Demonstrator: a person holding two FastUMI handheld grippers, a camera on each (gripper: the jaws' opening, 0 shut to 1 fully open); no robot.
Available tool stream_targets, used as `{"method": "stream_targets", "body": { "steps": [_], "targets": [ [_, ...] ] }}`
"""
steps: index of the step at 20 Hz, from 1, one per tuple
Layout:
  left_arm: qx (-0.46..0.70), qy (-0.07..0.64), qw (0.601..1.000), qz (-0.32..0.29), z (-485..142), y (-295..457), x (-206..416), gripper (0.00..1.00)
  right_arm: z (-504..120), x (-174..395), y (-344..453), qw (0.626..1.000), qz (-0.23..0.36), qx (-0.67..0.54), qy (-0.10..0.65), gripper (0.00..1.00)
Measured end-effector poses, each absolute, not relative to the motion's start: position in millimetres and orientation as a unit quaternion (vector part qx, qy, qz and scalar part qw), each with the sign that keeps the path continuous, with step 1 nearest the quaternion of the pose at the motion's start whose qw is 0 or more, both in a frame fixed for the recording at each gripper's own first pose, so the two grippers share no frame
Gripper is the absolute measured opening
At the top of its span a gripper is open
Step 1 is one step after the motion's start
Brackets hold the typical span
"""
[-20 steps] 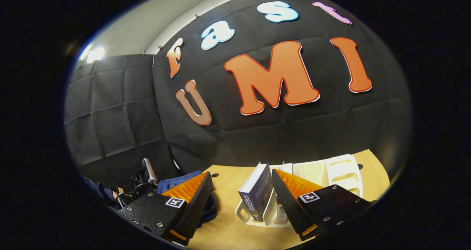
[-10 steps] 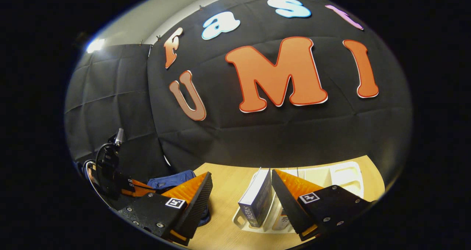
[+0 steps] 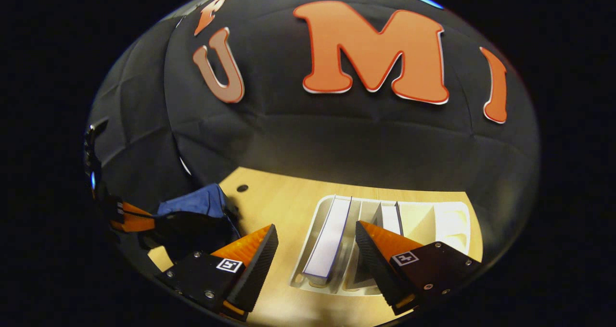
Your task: Open the schoolbag, grab two books from the bookshelf and put them into the schoolbag.
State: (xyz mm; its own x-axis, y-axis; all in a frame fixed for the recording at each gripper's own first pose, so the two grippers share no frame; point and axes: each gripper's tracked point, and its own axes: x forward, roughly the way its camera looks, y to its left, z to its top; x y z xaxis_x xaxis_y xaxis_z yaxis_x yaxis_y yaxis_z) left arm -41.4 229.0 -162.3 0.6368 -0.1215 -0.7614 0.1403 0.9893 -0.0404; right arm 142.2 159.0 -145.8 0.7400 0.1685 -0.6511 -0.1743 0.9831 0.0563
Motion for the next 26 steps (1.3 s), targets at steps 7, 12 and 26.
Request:
{"method": "stream_targets", "body": {
  "steps": [7, 12, 26],
  "targets": [
    [-0.03, 0.404, 0.909, -0.095, -171, 228, -42, 0.0, -199, 164, 170, 0.893, 0.061, -0.024, 0.446, 0.97],
    [-0.052, 0.4, 0.91, -0.099, -178, 231, -44, 0.0, -222, 174, 162, 0.87, 0.043, 0.002, 0.491, 0.97],
    [-0.074, 0.401, 0.908, -0.09, -187, 237, -51, 0.01, -250, 158, 152, 0.803, 0.02, -0.009, 0.595, 0.41]
  ]
}}
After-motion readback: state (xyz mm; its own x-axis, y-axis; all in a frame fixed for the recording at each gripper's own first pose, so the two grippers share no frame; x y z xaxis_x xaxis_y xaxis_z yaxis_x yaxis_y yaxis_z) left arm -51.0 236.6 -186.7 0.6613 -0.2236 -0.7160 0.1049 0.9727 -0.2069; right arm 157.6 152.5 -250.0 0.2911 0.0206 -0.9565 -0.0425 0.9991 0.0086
